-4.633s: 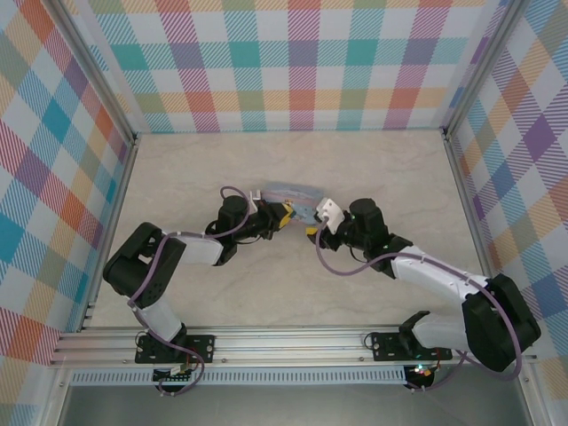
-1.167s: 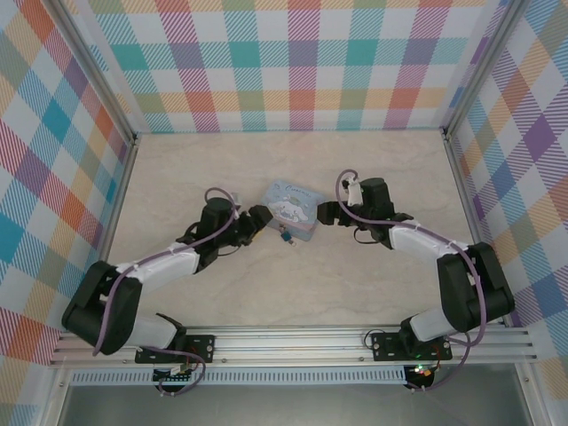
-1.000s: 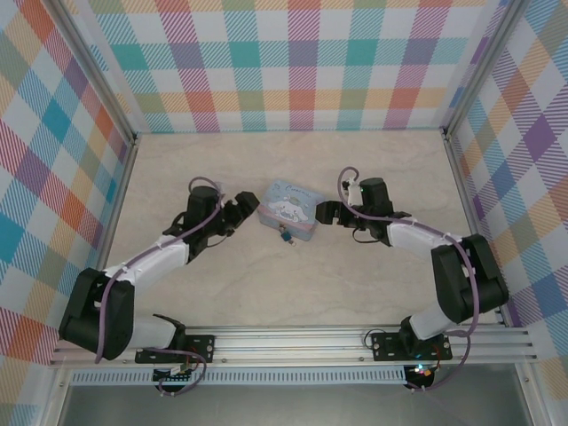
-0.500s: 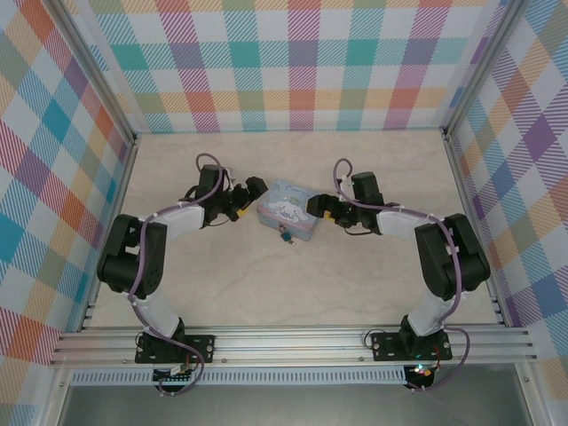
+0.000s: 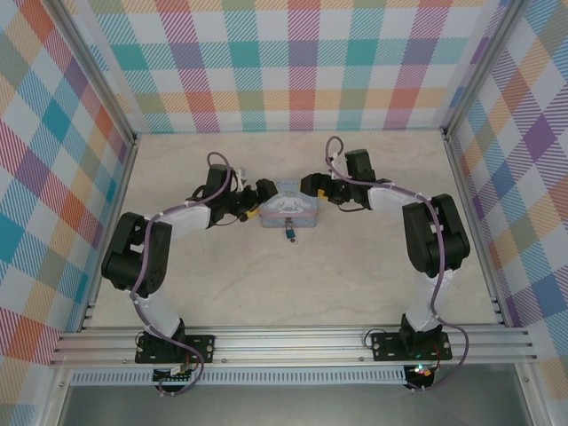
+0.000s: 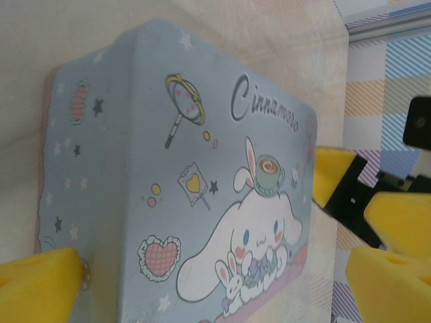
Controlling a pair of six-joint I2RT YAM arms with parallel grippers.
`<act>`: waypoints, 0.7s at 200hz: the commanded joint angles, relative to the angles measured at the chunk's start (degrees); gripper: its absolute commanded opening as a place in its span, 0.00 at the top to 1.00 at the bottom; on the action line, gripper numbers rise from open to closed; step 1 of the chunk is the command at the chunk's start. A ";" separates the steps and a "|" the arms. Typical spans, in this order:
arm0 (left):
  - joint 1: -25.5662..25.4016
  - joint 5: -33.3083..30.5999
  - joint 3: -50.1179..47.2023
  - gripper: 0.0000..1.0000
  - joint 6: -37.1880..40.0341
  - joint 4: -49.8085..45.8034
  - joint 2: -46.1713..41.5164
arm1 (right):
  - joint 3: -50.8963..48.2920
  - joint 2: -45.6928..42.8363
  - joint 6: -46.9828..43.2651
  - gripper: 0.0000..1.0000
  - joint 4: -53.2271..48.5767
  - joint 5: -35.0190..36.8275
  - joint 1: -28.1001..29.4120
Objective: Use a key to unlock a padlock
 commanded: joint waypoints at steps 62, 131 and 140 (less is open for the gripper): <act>-1.83 -7.80 -9.98 0.00 -0.15 -5.03 -16.67 | -2.55 -10.33 -12.10 0.00 -3.66 9.87 -1.35; -0.55 -6.63 -1.64 0.00 1.71 -6.46 -14.14 | -24.94 -20.70 -3.94 0.09 9.76 6.72 7.54; -0.57 -5.41 0.91 0.00 1.92 -5.93 -11.90 | -26.25 -19.43 -3.21 0.10 12.97 7.69 9.58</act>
